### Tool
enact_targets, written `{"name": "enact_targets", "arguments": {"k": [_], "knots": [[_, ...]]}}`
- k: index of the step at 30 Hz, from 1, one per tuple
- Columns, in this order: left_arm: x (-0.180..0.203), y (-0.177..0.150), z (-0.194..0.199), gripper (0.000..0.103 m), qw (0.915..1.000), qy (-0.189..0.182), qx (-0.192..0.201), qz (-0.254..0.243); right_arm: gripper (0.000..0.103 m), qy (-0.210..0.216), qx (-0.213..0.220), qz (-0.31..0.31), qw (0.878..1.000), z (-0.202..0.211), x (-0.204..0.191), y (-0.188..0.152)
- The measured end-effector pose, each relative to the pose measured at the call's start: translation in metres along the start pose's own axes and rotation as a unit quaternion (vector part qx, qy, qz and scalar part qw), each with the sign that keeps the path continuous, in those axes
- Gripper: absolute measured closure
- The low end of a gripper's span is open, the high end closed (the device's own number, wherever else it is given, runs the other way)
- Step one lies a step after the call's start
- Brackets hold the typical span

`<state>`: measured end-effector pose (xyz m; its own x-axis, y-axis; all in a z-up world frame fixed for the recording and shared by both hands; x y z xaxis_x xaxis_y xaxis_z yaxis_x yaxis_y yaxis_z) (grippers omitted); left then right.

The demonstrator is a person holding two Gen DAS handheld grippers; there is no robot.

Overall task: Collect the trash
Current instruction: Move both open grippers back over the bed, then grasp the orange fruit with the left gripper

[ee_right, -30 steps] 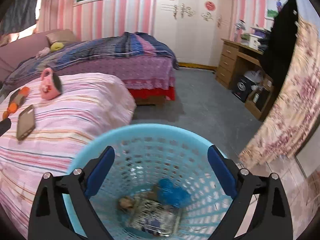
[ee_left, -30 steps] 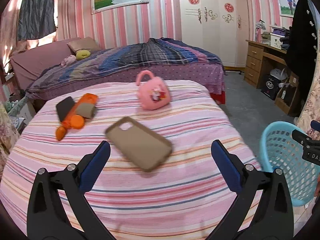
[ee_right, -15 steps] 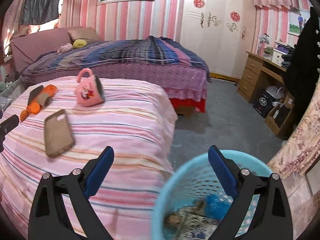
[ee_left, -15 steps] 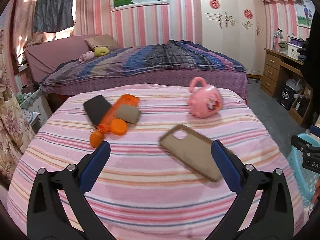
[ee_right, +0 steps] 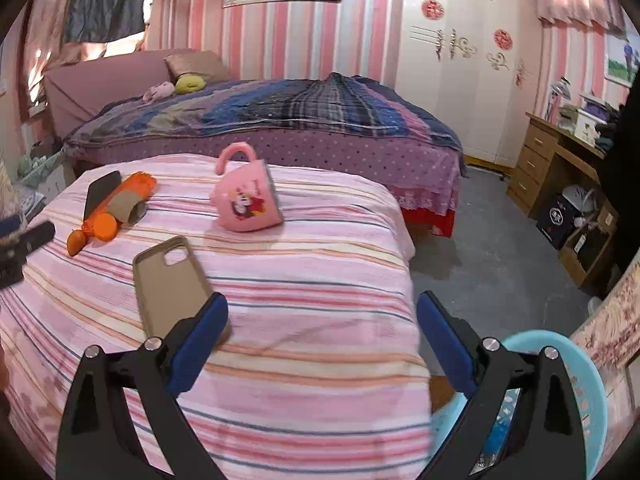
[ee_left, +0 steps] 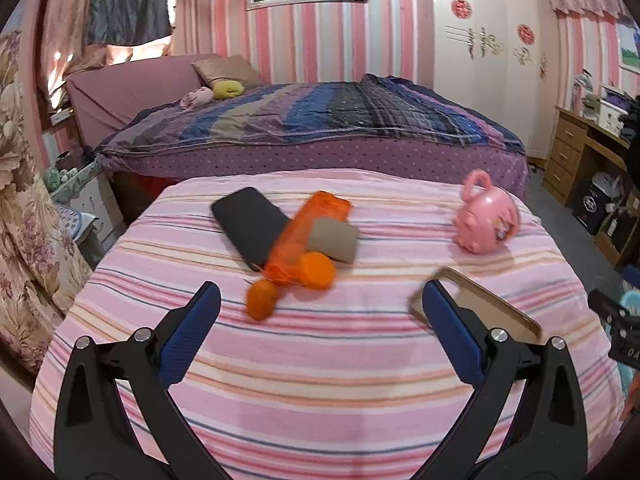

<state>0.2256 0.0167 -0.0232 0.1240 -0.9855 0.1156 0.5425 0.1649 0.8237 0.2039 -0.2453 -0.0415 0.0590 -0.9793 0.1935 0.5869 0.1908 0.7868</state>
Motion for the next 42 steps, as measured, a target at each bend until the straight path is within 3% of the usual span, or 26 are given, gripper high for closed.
{"name": "enact_targets", "arguments": {"k": [9,17,25,31,33,38,41,42], "knots": [[-0.059,0.010,-0.027,0.005,0.9985,0.038,-0.013,0.037,0.009,0.013,0.006,0.028,0.999,-0.024,-0.042,0.033],[-0.103,0.003,-0.056,0.006,0.9942,0.069,-0.040,0.072,0.008,0.026,-0.003,0.021,0.999,-0.047,-0.060,0.035],[-0.104,-0.011,-0.083,0.006,0.9921,0.078,-0.083,0.054,0.006,0.005,-0.015,0.025,1.000,-0.059,-0.059,0.032],[-0.083,-0.008,-0.095,0.007,0.9935,0.038,-0.092,0.055,0.006,0.008,-0.027,0.004,1.000,-0.067,-0.049,0.026],[-0.073,-0.009,-0.103,0.010,0.9936,0.031,-0.101,0.040,0.006,0.005,-0.030,0.005,1.000,-0.071,-0.045,0.025],[-0.060,-0.012,-0.116,0.055,0.9910,0.004,-0.133,0.016,0.006,-0.004,-0.034,0.010,0.999,-0.075,-0.041,0.022],[-0.064,-0.012,-0.114,0.075,0.9906,-0.017,-0.133,0.025,0.006,0.000,-0.035,0.005,0.999,-0.077,-0.038,0.020],[-0.066,-0.012,-0.112,0.075,0.9906,-0.026,-0.131,0.030,0.006,0.002,-0.034,0.007,0.999,-0.077,-0.040,0.020]]}}
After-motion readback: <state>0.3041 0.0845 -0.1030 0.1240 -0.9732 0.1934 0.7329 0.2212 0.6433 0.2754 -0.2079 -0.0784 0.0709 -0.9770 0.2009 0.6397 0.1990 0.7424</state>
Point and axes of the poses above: each gripper's, at about its wrist camera, not at the fingertips, and z roughly against the way its jaws point, x to its right, y to its top, the point moved 1 cm from there along -z, roughly the way its jaws point, and after that the axes turned 10 degrees about z, right-handed, at the moved point
